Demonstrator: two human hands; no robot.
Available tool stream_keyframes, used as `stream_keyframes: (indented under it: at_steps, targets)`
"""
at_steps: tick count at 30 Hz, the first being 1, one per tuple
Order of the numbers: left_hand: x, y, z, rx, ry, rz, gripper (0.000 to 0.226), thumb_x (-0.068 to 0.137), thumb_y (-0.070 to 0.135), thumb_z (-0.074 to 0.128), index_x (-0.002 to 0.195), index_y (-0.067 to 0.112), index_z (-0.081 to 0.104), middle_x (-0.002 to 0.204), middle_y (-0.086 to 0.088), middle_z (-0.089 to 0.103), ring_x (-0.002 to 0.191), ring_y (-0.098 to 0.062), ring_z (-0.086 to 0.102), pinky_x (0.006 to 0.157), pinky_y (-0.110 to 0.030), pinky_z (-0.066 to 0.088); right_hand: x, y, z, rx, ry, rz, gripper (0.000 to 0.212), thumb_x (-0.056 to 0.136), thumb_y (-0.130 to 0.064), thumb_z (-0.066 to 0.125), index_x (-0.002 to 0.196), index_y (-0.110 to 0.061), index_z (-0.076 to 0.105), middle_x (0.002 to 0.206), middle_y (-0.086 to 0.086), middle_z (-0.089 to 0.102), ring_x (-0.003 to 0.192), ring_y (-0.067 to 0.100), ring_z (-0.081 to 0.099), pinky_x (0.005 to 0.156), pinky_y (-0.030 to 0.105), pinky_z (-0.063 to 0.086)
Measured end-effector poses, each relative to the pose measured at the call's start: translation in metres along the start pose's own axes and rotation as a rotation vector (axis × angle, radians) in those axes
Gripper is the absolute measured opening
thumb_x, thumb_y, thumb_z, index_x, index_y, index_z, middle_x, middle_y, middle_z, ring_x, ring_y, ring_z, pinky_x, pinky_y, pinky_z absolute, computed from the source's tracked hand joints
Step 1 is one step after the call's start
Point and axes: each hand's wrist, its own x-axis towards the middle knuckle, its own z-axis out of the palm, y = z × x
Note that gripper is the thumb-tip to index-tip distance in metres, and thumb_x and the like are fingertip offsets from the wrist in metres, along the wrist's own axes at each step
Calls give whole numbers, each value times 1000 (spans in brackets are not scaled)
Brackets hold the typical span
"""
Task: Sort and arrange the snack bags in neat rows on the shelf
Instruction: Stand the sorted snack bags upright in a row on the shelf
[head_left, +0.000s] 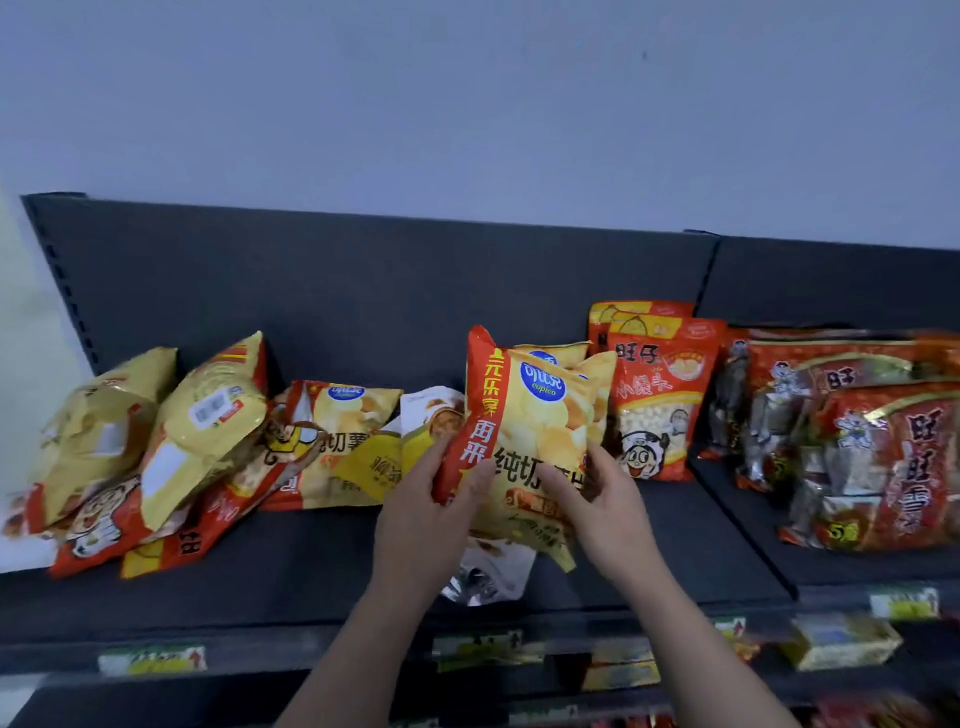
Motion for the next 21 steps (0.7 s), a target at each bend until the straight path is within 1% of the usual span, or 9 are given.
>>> stream_keyframes:
  at_steps: [2, 4, 7, 8, 12, 15, 18, 19, 21]
  targets:
    - [8, -3, 28, -27, -79, -14, 48, 79, 62, 58, 125, 48, 49, 107, 21, 65, 97, 1, 64, 84, -37, 58, 8, 17, -24, -66, 48, 7, 67, 76, -55, 72, 133, -28, 50, 119, -16, 64, 107, 1, 62, 87, 36, 56]
    - [17, -9, 55, -3, -146, -43, 52, 85, 53, 62, 133, 45, 43, 115, 19, 62, 103, -4, 62, 87, -39, 57, 15, 31, -46, -138, 79, 11, 78, 73, -53, 76, 140, -29, 42, 127, -18, 58, 115, 0, 56, 95, 34, 51]
    - [31, -19, 89, 55, -191, -87, 63, 88, 40, 67, 142, 37, 34, 126, 13, 60, 112, -8, 59, 94, -38, 52, 28, 47, -69, -165, 75, -7, 79, 75, -31, 81, 140, -36, 36, 124, -30, 50, 112, -15, 48, 92, 12, 43]
    - [35, -22, 99, 72, -199, -100, 64, 88, 37, 67, 143, 35, 33, 126, 13, 59, 113, -9, 58, 95, -34, 51, 33, 53, -74, -175, 63, -3, 81, 75, -28, 82, 140, -39, 34, 123, -33, 49, 112, -17, 48, 91, 10, 42]
    - [42, -31, 130, 147, -186, -98, 68, 90, 28, 67, 146, 28, 29, 126, 18, 49, 124, -13, 51, 92, -23, 41, 53, 78, -85, -216, -38, 7, 87, 73, -18, 83, 139, -47, 33, 118, -41, 53, 112, -16, 50, 89, 11, 47]
    - [45, -36, 140, 219, -144, -125, 76, 90, 23, 67, 151, 25, 21, 134, 11, 47, 129, -15, 47, 95, -22, 37, 62, 98, -83, -222, -78, 20, 92, 72, -18, 84, 135, -55, 29, 120, -33, 56, 115, -8, 52, 96, 26, 51]
    - [51, -40, 145, 242, -84, -138, 75, 89, 20, 68, 150, 25, 25, 141, 6, 49, 127, -16, 48, 98, -26, 39, 70, 107, -79, -197, -110, 9, 96, 71, -25, 84, 144, -45, 25, 131, -25, 52, 122, -3, 50, 100, 33, 49]
    - [52, -41, 145, 241, -63, -142, 74, 88, 19, 68, 149, 26, 26, 140, 6, 50, 127, -15, 48, 99, -26, 39, 73, 110, -77, -191, -119, -2, 97, 71, -27, 84, 144, -46, 23, 133, -25, 51, 123, -4, 49, 101, 31, 49]
    - [53, -42, 144, 244, -45, -140, 73, 88, 17, 68, 148, 26, 27, 138, 9, 49, 123, -9, 47, 98, -24, 38, 74, 110, -75, -186, -125, -30, 100, 70, -28, 85, 142, -51, 21, 134, -29, 48, 123, -10, 45, 99, 18, 45]
